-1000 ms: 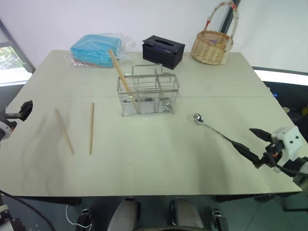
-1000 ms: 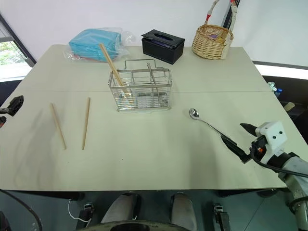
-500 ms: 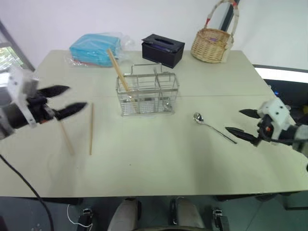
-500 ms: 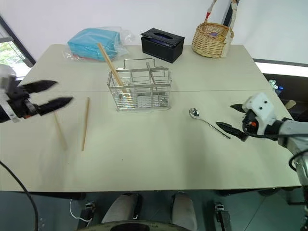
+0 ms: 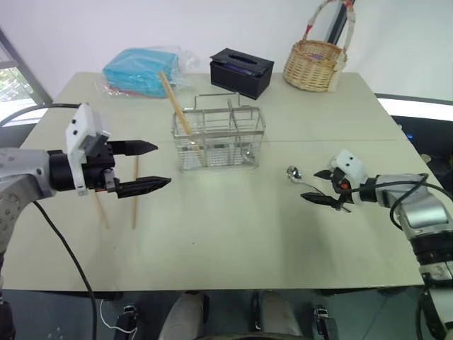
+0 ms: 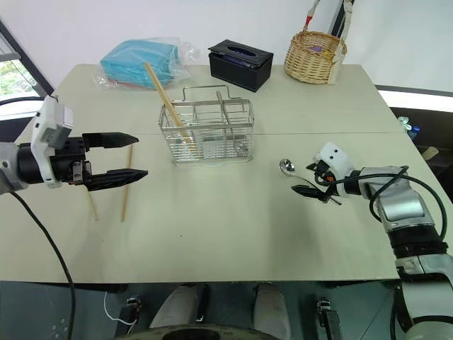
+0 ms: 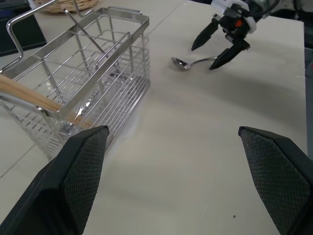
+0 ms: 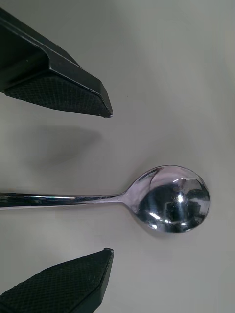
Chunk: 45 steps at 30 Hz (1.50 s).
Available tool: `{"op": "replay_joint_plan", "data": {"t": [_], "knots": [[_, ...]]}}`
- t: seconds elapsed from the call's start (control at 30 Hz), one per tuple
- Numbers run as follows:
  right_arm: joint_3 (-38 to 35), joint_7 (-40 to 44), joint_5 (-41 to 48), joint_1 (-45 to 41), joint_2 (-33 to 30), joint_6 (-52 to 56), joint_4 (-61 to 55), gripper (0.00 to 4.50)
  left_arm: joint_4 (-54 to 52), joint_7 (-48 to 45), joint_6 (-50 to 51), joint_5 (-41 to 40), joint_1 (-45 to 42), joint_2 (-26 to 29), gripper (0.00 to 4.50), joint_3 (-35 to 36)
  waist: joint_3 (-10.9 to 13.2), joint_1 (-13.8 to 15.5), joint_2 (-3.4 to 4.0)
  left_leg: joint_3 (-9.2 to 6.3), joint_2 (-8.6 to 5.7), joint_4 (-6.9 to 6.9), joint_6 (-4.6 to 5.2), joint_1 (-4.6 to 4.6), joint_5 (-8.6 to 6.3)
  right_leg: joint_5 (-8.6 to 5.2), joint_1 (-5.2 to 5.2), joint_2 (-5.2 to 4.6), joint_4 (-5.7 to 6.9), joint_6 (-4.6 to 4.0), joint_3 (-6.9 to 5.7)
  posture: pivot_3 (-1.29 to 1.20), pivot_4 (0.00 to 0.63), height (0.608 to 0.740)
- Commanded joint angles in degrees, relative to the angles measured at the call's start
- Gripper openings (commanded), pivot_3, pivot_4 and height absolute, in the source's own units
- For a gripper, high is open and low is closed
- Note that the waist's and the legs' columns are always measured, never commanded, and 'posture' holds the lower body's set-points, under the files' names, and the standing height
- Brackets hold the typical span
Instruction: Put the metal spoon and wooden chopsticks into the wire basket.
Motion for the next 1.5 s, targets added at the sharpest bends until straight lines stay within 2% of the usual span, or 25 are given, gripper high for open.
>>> {"op": "replay_joint_plan", "data": {"t": [0.03,0.33,0.43,0.67,1.17,1.5], "knots": [[0.23,1.30,-1.97,-1.50,0.23,-3.45,2.99,4.40,-1.57,1.11,-0.48,-0.37,-1.49,0.23,4.50,1.52,0.00,0.01,0.00,0.00,0.00,0.00,0.00,0.00,0.00,0.00,0.00,0.00,0.00,0.00,0.00,0.00,0.150,0.661],[-0.86,0.76,-2.18,-4.18,2.84,0.33,9.41,4.40,-3.62,2.17,1.24,-2.17,-1.93,0.78,4.50,1.81,-0.02,-0.33,-0.04,-0.04,0.05,0.07,0.00,0.13,0.00,0.00,0.11,0.11,0.09,0.00,0.02,0.00,0.150,0.661],[-0.85,0.68,-2.69,-4.26,3.32,0.23,10.65,3.55,-4.15,2.43,1.70,-2.65,-2.00,0.72,4.50,1.77,-0.04,-0.33,-0.06,-0.05,0.05,0.11,0.00,0.16,0.00,0.00,0.15,0.12,0.11,0.00,0.02,0.00,0.150,0.661],[-1.61,0.79,-2.91,-4.05,3.99,-0.41,11.86,0.03,-4.44,2.88,1.80,-3.21,-2.11,0.63,4.50,1.63,-0.06,-0.39,-0.09,-0.07,0.05,0.08,0.00,0.16,0.00,0.01,0.14,0.14,0.13,0.00,0.02,0.00,0.150,0.661],[-4.61,-1.67,-2.10,-0.34,6.27,-0.65,6.20,0.03,-0.35,1.82,1.35,-2.04,-5.82,1.01,4.50,0.53,-0.11,-1.27,-0.17,-0.13,0.07,0.10,-0.01,0.25,0.00,0.00,0.18,0.21,0.33,-0.01,0.05,0.00,0.150,0.661],[-6.38,-2.62,-0.97,0.36,5.57,1.15,1.18,0.03,1.10,1.29,1.10,-2.15,-8.59,0.13,4.50,-0.58,-0.08,-1.28,-0.15,-0.13,0.07,0.11,-0.01,0.26,0.01,0.00,0.10,0.21,0.50,-0.01,0.08,0.00,0.150,0.661]]}}
